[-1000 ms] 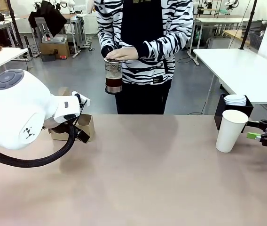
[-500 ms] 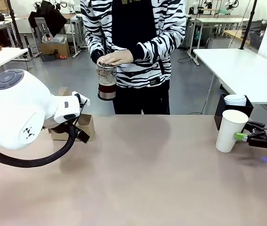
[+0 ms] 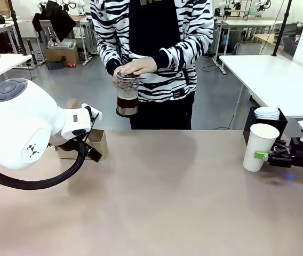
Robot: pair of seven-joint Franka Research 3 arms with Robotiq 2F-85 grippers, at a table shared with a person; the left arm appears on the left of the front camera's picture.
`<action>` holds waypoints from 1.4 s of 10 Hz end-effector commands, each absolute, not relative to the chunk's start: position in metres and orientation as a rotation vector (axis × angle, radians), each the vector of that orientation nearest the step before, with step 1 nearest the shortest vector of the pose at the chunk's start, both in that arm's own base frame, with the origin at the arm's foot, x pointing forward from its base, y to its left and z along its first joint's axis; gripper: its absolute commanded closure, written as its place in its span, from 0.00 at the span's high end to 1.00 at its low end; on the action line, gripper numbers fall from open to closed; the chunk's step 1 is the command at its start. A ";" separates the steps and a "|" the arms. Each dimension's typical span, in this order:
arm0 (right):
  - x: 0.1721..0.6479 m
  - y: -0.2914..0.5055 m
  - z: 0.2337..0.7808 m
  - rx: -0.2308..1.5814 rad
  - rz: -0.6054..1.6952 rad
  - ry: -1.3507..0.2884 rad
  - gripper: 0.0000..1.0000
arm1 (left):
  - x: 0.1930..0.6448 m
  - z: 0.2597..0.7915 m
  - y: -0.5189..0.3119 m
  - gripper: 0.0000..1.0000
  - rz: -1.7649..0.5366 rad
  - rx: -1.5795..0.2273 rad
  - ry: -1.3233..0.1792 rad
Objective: Pour a drink into a cup and package it in a carrier.
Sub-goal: Pick up the 600 ml Paper Cup and place it in the middle top area of the table.
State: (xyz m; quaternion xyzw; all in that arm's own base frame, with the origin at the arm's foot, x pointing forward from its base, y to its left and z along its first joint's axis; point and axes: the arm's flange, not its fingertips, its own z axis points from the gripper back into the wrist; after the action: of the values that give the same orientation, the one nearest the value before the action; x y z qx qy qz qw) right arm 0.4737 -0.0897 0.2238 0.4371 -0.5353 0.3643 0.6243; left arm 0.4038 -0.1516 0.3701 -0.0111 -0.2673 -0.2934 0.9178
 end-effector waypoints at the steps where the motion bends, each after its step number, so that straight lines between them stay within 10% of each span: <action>1: 0.482 -0.082 0.224 0.995 0.857 -1.260 1.00 | 0.403 0.370 -0.152 1.00 -0.604 -0.025 -0.551; 5: 0.490 -0.080 0.224 1.041 0.850 -1.293 1.00 | 0.403 0.370 -0.152 1.00 -0.604 -0.025 -0.551; 6: 0.491 -0.081 0.222 1.037 0.855 -1.296 0.80 | 0.403 0.370 -0.152 1.00 -0.604 -0.025 -0.551; 14: 0.474 -0.054 0.280 1.054 0.687 -1.247 0.81 | 0.403 0.370 -0.152 1.00 -0.604 -0.025 -0.551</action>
State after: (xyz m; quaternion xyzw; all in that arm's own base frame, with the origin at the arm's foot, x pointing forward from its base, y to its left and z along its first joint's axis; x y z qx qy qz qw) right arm 0.4756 -0.0755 0.2489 0.4597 -0.5490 0.3450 0.6068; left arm 0.4038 -0.1516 0.3701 -0.0111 -0.2673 -0.2934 0.9178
